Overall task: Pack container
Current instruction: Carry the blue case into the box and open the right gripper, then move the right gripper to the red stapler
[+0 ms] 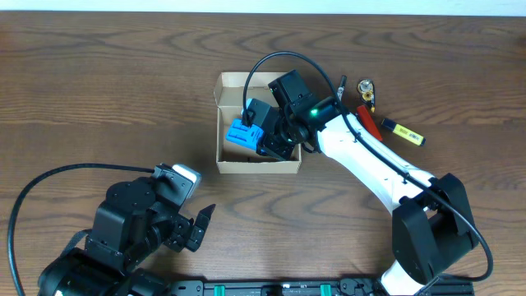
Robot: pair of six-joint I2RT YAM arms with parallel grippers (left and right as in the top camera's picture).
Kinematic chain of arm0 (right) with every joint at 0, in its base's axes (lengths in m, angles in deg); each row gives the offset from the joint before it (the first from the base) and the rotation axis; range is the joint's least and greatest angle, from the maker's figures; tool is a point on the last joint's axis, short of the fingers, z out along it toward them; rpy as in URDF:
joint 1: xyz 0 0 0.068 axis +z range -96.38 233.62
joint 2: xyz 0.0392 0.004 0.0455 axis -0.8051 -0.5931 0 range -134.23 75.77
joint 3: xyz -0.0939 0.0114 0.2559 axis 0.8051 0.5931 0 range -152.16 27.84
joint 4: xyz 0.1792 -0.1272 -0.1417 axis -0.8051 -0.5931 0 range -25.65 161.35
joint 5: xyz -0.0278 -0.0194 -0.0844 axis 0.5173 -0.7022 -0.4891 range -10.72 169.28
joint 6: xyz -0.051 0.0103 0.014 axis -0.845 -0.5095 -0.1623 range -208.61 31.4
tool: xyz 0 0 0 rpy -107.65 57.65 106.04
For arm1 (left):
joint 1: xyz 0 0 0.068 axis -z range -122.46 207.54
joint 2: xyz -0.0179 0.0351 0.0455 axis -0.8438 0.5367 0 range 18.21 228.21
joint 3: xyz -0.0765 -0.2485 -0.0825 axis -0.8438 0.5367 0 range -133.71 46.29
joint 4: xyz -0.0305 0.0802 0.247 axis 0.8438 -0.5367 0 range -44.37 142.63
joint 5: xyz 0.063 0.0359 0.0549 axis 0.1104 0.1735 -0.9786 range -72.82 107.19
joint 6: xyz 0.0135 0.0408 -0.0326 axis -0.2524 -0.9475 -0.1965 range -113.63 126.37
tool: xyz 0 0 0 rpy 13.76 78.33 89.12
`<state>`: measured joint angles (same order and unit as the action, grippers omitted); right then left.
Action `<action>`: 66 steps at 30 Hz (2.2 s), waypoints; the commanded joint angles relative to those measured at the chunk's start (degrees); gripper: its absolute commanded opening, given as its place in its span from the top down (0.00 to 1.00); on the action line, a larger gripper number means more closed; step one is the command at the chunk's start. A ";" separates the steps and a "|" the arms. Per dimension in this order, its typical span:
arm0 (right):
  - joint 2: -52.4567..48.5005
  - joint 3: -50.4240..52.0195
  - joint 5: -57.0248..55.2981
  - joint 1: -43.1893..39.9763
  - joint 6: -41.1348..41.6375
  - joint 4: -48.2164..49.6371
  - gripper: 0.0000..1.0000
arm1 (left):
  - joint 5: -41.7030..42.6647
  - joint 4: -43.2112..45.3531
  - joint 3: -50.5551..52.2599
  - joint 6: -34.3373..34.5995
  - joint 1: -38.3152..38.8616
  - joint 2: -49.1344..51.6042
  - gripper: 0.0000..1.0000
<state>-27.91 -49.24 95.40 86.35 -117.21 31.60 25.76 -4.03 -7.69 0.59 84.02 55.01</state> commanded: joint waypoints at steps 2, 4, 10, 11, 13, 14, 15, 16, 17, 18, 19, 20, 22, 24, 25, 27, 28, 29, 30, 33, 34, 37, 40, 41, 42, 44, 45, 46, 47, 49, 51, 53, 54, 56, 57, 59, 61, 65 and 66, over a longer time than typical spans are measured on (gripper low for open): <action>0.09 -0.04 2.49 0.68 -5.73 -0.37 0.66 | -0.22 -0.15 -0.94 0.68 0.22 -0.15 0.05; 0.04 -0.04 3.41 0.70 -7.93 -0.31 0.64 | -0.22 -0.15 -0.94 0.68 0.22 -0.15 0.05; -0.63 0.00 7.10 0.70 -12.41 -0.33 0.64 | -0.22 -0.13 -0.94 0.68 0.22 -0.15 0.05; -0.85 0.00 7.50 0.68 -13.00 -0.31 0.63 | -0.22 -0.15 -0.94 0.66 0.22 -0.15 0.05; -0.98 0.00 7.89 0.68 -13.77 -0.31 0.62 | -0.22 -0.15 -0.94 0.68 0.22 -0.15 0.05; -1.03 0.00 8.09 0.68 -13.79 -0.33 0.62 | -0.22 -0.13 -0.94 0.68 0.22 -0.15 0.05; -1.05 0.00 8.17 0.68 -13.92 -0.35 0.62 | -0.22 -0.15 -0.94 0.66 0.22 -0.15 0.05; -1.05 0.00 8.15 0.68 -13.92 -0.35 0.62 | -0.22 -0.15 -0.94 0.66 0.22 -0.15 0.05; -1.05 0.00 8.15 0.68 -13.97 -0.33 0.62 | -0.22 -0.15 -0.94 0.66 0.22 -0.15 0.05; -1.05 0.00 8.17 0.68 -14.32 -0.35 0.61 | -0.22 -0.15 -0.94 0.68 0.22 -0.15 0.05; -1.05 0.00 8.17 0.68 -14.86 -0.39 0.62 | -0.22 -0.15 -0.94 0.66 0.22 -0.15 0.05; -1.09 0.00 8.15 0.68 -15.04 -0.35 0.62 | -0.22 -0.15 -0.94 0.68 0.22 -0.15 0.05; -1.14 0.00 8.17 0.70 -15.02 -0.33 0.60 | -0.22 -0.15 -0.94 0.68 0.22 -0.15 0.05; -1.14 0.00 8.15 0.68 -15.02 -0.37 0.55 | -0.22 -0.15 -0.94 0.68 0.22 -0.15 0.05; -1.14 0.00 8.15 0.68 -14.99 -0.33 0.49 | -0.22 -0.13 -0.94 0.68 0.22 -0.15 0.05; -1.14 0.00 8.15 0.68 -14.99 -0.31 0.34 | -0.22 -0.15 -0.94 0.68 0.22 -0.15 0.05; -1.14 0.00 8.15 0.68 -14.97 -0.31 0.32 | -0.22 -0.15 -0.94 0.68 0.22 -0.15 0.05; -1.14 0.00 8.15 0.68 -14.97 -0.31 0.30 | -0.22 -0.15 -0.94 0.66 0.22 -0.15 0.05; -1.14 -0.02 8.15 0.68 -14.97 -0.28 0.29 | -0.20 -0.15 -0.94 0.68 0.22 -0.15 0.05; -1.09 -0.09 8.15 0.68 -14.95 -0.15 0.27 | -0.22 -0.15 -0.94 0.68 0.22 -0.15 0.05; -0.96 -0.20 8.15 0.68 -14.67 -0.15 0.27 | -0.22 -0.15 -0.94 0.68 0.22 -0.15 0.05; 0.46 -1.33 8.13 0.63 -12.31 -0.20 0.27 | -0.22 -0.15 -0.94 0.66 0.22 -0.15 0.05; 3.89 -3.45 7.74 0.26 -10.54 -0.31 0.24 | -0.22 -0.15 -0.94 0.68 0.22 -0.15 0.05; 5.33 -4.07 7.37 -0.07 -10.14 -0.20 0.23 | -0.22 -0.15 -0.94 0.68 0.22 -0.15 0.05; 6.71 -4.52 6.75 -0.35 -9.68 -0.04 0.23 | -0.20 -0.15 -0.94 0.66 0.22 -0.15 0.05; 9.79 -5.11 3.65 -1.38 -7.87 0.59 0.23 | -0.22 -0.15 -0.94 0.68 0.22 -0.15 0.05; 11.34 -5.11 1.22 -2.14 -6.67 1.01 0.23 | -0.22 -0.15 -0.94 0.68 0.22 -0.15 0.05; 12.59 -5.11 -1.03 -2.93 -5.64 1.11 0.23 | -0.22 -0.15 -0.94 0.68 0.22 -0.15 0.05; 13.57 -5.11 -3.39 -3.89 -4.35 1.11 0.23 | -0.22 -0.15 -0.94 0.66 0.22 -0.15 0.05; 15.41 -5.11 -8.37 -6.69 0.07 0.74 0.20 | -0.22 -0.15 -0.94 0.68 0.22 -0.15 0.05; 16.48 -5.11 -10.97 -10.05 3.89 -0.48 0.17 | -0.22 -0.15 -0.94 0.66 0.22 -0.15 0.05; 16.90 -5.11 -11.72 -13.94 7.21 -2.27 0.16 | -0.22 -0.15 -0.94 0.68 0.22 -0.15 0.05; 16.90 -5.11 -11.65 -15.85 8.55 -3.21 0.16 | -0.22 -0.13 -0.94 0.66 0.22 -0.15 0.05; 16.68 -4.96 -11.63 -19.85 10.88 -5.14 0.16 | -0.22 -0.15 -0.94 0.68 0.22 -0.15 0.05; 16.61 -4.85 -11.61 -21.77 11.76 -6.03 0.17 | -0.22 -0.15 -0.94 0.68 0.22 -0.15 0.05; 16.35 -4.44 -11.61 -24.85 12.35 -7.28 0.17 | -0.22 -0.15 -0.94 0.68 0.22 -0.15 0.05; 15.98 -3.78 -11.61 -27.12 12.31 -7.72 0.17 | -0.22 -0.15 -0.94 0.68 0.22 -0.15 0.05; 14.51 -2.32 -11.61 -29.64 10.75 -7.67 0.15 | -0.22 -0.15 -0.94 0.68 0.22 -0.15 0.05; 13.77 -1.97 -11.61 -29.97 9.81 -7.67 0.15 | -0.22 -0.15 -0.94 0.68 0.22 -0.15 0.05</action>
<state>-12.17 -52.67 84.10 57.43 -107.04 24.11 25.76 -4.05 -7.69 0.59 84.02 55.01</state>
